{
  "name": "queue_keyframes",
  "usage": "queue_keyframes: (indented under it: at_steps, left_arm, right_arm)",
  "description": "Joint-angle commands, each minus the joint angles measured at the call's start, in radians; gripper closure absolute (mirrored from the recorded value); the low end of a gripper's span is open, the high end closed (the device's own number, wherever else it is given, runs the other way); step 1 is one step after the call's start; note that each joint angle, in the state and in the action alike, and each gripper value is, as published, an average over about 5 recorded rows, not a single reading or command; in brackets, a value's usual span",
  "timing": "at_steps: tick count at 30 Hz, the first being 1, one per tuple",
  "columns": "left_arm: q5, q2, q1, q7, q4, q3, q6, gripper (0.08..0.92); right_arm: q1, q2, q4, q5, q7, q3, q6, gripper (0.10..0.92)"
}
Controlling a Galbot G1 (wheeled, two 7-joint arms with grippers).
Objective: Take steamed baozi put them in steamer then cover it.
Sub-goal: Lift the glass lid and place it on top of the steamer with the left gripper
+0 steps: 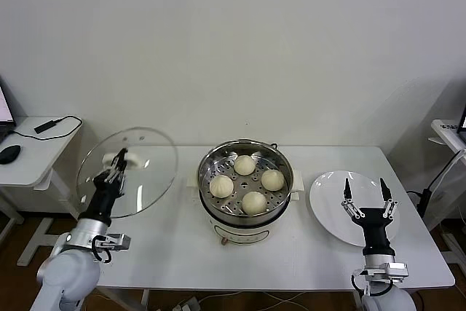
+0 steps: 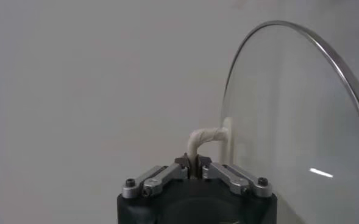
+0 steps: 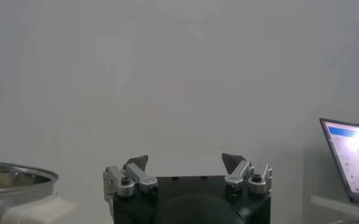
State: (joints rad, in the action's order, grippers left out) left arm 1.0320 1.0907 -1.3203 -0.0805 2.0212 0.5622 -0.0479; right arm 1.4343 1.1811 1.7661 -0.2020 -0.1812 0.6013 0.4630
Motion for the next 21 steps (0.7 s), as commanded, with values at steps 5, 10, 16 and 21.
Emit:
queue_keyframes:
  at_steps: [5, 10, 16, 21]
  left_arm:
    - [-0.078, -0.050, 0.231, 0.085, 0.339, -0.532, -0.323, 0.815]
    - [-0.012, 0.020, 0.363, 0.153, 0.263, -0.691, -0.404, 0.815]
    - [0.168, 0.118, 0.477, 0.304, 0.143, -0.792, -0.464, 0.815]
    - [0.318, 0.166, 0.502, 0.417, 0.057, -0.804, -0.462, 0.815]
  right_arm:
    - [-0.018, 0.008, -0.019, 0.004, -0.002, 0.001, -0.004, 0.203]
    - [-0.029, 0.024, -0.036, 0.012, -0.002, -0.002, -0.003, 0.203]
    - [-0.033, 0.044, -0.053, 0.021, -0.001, -0.004, 0.001, 0.203]
    - [-0.033, 0.056, -0.060, 0.024, 0.000, -0.004, 0.004, 0.203]
